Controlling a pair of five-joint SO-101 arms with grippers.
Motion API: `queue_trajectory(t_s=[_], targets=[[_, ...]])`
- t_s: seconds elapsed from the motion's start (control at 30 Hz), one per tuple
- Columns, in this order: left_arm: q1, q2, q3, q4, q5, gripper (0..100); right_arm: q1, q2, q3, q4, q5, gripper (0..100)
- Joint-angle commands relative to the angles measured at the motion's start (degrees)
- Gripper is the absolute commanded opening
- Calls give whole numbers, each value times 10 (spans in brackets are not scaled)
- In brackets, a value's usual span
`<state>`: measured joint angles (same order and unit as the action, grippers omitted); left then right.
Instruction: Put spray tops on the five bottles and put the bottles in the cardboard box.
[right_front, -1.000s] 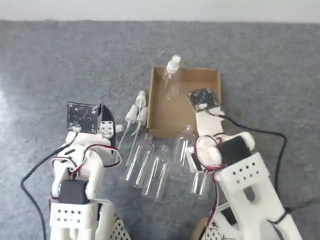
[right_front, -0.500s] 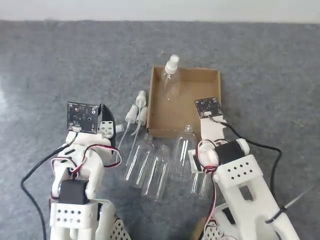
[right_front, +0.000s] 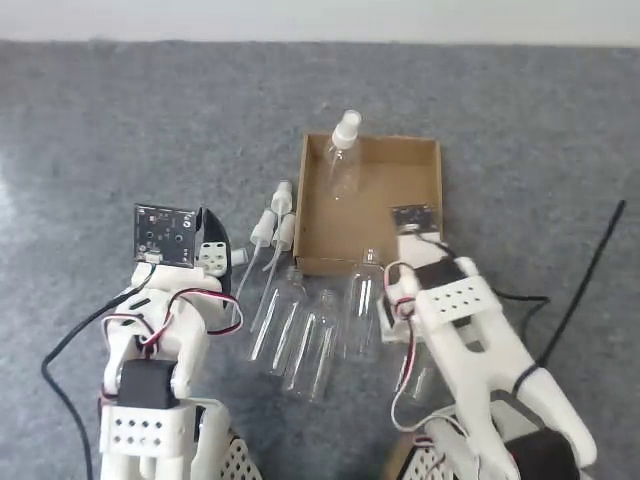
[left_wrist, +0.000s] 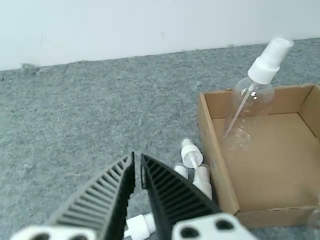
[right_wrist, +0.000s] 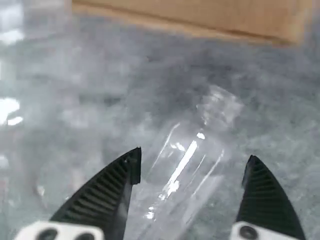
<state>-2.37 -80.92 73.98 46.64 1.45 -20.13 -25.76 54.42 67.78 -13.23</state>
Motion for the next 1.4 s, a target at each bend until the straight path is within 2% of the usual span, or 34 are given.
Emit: queue_trajectory(t_s=[0.0,0.07,0.23,0.47,0.53,0.7,0.9,1.0,1.07,1.17,1.27,1.37], targets=[[-2,4,-7,-18,7,11,59,1,-19,-3,4,277],[-2,4,-7,-18,7,11,94,1,-18,-3,41,228],[-2,4,-7,-18,7,11,203,3,-33,-10,176,8],[-2,9,-19,-11,6,11,422,8,-90,-29,353,6],[-4,9,-34,9,6,11,466,8,-125,-51,398,6],[-14,71,-102,69,-14,11,493,10,-170,-65,496,6],[-27,324,-240,148,-41,13,500,84,-211,-68,585,6],[-44,441,-335,183,-53,33,523,158,-265,-68,655,6],[-54,513,-399,205,-94,77,541,213,-305,-68,710,6],[-57,623,-488,251,-198,131,561,298,-360,-63,767,6],[-55,734,-570,320,-323,147,577,363,-395,-63,829,6],[-58,825,-633,347,-403,148,582,400,-408,-63,868,6]])
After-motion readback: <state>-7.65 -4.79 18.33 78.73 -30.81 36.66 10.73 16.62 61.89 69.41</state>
